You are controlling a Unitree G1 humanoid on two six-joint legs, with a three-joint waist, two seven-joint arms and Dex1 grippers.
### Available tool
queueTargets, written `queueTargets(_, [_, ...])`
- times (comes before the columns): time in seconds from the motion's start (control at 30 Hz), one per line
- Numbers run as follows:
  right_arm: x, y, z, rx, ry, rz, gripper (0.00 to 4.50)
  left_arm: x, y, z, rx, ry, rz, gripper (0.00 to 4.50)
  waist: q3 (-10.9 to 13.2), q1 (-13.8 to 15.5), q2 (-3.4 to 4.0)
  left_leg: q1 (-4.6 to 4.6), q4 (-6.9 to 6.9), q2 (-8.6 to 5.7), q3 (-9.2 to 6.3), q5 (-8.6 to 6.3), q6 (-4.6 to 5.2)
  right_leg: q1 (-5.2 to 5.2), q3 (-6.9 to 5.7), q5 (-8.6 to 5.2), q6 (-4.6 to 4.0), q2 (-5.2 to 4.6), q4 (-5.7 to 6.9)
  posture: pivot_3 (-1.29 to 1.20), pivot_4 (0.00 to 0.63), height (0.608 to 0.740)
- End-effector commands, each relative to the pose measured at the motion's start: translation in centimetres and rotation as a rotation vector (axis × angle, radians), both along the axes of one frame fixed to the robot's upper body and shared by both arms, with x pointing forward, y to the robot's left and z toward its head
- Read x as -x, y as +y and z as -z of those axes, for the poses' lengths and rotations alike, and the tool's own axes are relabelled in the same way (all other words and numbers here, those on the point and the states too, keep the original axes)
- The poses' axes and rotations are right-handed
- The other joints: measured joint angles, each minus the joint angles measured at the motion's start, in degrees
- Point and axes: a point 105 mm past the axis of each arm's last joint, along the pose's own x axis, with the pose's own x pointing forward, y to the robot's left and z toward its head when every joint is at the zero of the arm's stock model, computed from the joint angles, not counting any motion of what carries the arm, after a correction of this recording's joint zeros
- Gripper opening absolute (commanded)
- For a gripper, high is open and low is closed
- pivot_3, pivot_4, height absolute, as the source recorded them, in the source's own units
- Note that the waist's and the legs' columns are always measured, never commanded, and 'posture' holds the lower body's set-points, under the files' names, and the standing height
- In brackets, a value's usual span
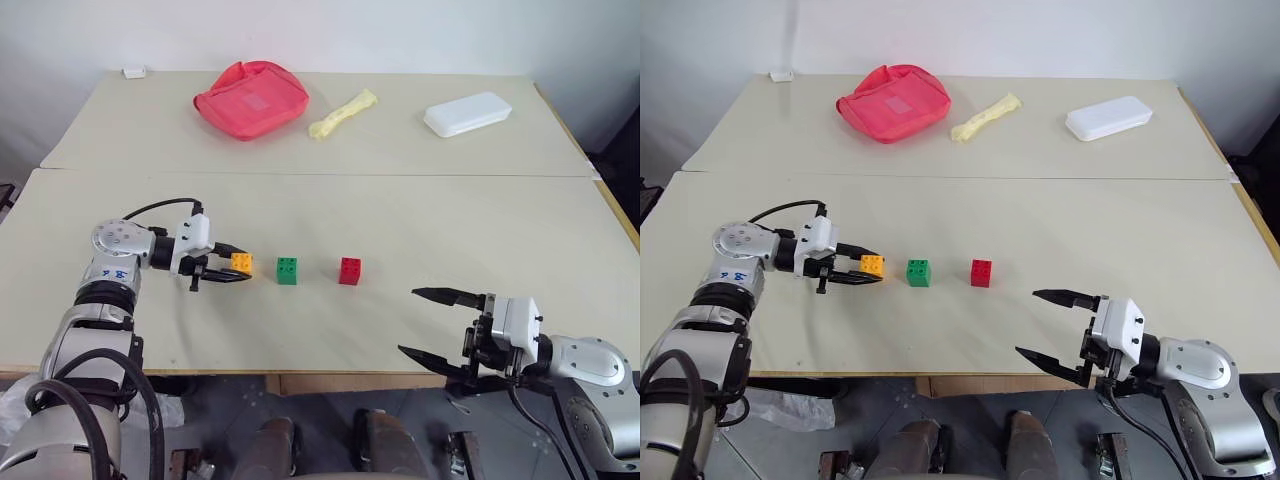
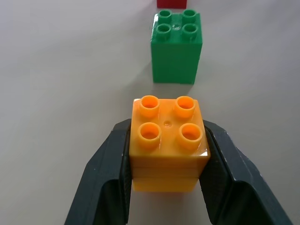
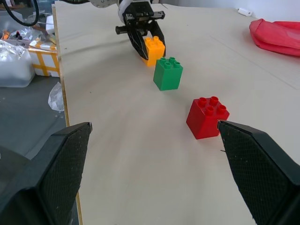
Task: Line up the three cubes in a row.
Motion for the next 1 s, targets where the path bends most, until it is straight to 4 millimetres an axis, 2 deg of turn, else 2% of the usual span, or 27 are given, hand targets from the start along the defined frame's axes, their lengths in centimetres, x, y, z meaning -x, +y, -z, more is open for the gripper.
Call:
queueTargets(0.03, [-0.1,-0.1,-1.2,-0.001,-0.044,-0.010,4.50,1.4,1.6,0.5,-0.079,0.072,0.054,1.51,0.0,0.0,0.00,0.00,0.00,0.00,0.00,0.00,0.00,0.00,0.00,0.00,0.00,-0.01,0.00,0.00,0.150,0.740])
queueTargets(0.2, [-0.5,0.5,-1.4,-0.005,-0.041,-0.036,4.50,1.4,1.8,0.9,-0.078,0.105,0.021,1.51,0.0,0.0,0.00,-0.01,0.00,0.01,-0.01,0.00,-0.01,-0.02,0.00,0.00,0.00,-0.01,0.01,0.00,0.150,0.740])
queueTargets(0.27, [-0.6,0.7,-1.5,-0.006,-0.040,-0.042,4.50,1.5,2.0,1.2,-0.098,0.126,0.020,2.25,0.0,-0.1,0.00,-0.01,0.00,-0.01,-0.01,0.00,0.00,-0.01,0.00,0.00,0.00,-0.03,0.00,0.00,0.150,0.740])
queueTargets(0.47, [-1.1,1.1,-1.9,-0.007,-0.043,-0.072,4.50,1.0,2.7,0.4,-0.051,0.036,-0.047,4.04,0.0,0.2,-0.02,-0.06,0.00,-0.05,-0.01,0.00,0.00,-0.05,0.00,0.00,0.00,-0.07,-0.01,0.00,0.150,0.740])
queueTargets(0.63, [-1.9,1.6,-2.4,-0.009,-0.041,-0.111,4.50,1.0,4.2,-0.1,-0.018,0.006,-0.130,4.04,0.0,0.1,-0.02,-0.07,0.00,-0.03,-0.02,0.00,0.00,-0.08,0.00,0.00,0.00,-0.08,-0.01,0.00,0.150,0.740])
queueTargets(0.77, [-2.4,1.9,-2.4,-0.006,-0.033,-0.137,4.50,1.2,4.7,0.2,0.006,0.005,-0.158,4.04,0.0,0.3,-0.02,-0.08,0.00,-0.04,-0.02,0.00,0.00,-0.08,-0.01,0.00,0.00,-0.11,-0.01,0.00,0.150,0.740])
queueTargets(1.0, [-2.7,2.5,-2.6,-0.010,-0.033,-0.167,4.50,1.0,2.8,1.1,0.082,0.021,-0.151,4.04,0.0,0.6,-0.02,-0.09,0.01,-0.13,-0.08,0.01,0.03,-0.06,-0.06,0.00,0.00,-0.19,0.02,0.00,0.150,0.740])
